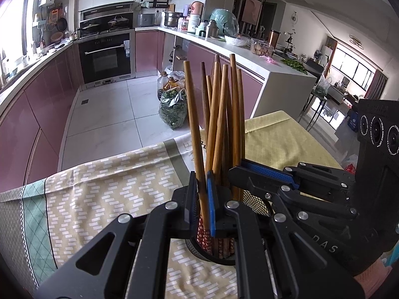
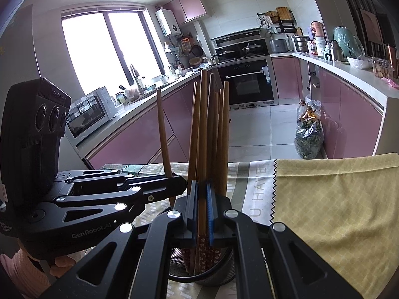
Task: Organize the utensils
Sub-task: 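Lower the chopstick into the mesh cup with the left tool while the right tool pushes its own down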
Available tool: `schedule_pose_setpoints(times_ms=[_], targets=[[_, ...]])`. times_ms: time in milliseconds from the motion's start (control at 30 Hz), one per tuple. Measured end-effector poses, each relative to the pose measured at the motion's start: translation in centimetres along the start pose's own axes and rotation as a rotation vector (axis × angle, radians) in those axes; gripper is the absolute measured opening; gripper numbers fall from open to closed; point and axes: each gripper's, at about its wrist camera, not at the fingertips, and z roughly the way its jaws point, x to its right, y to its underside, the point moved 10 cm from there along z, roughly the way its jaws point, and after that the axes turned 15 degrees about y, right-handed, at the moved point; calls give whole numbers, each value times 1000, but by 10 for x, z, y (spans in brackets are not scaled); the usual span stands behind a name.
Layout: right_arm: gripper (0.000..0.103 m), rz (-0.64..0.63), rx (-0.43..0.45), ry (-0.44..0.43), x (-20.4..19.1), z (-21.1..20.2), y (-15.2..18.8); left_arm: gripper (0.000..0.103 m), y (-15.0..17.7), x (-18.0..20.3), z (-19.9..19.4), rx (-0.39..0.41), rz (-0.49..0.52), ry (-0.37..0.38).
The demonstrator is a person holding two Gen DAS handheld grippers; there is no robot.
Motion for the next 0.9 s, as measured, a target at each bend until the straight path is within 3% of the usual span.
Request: schedule_pose_setpoints(times_ms=[767, 900], targets=[[8, 8, -2, 5, 2, 3, 3, 9, 14, -11, 11, 1, -27, 9], [8, 8, 5, 8, 2, 0, 2, 15, 18, -12, 9, 6, -35, 11]])
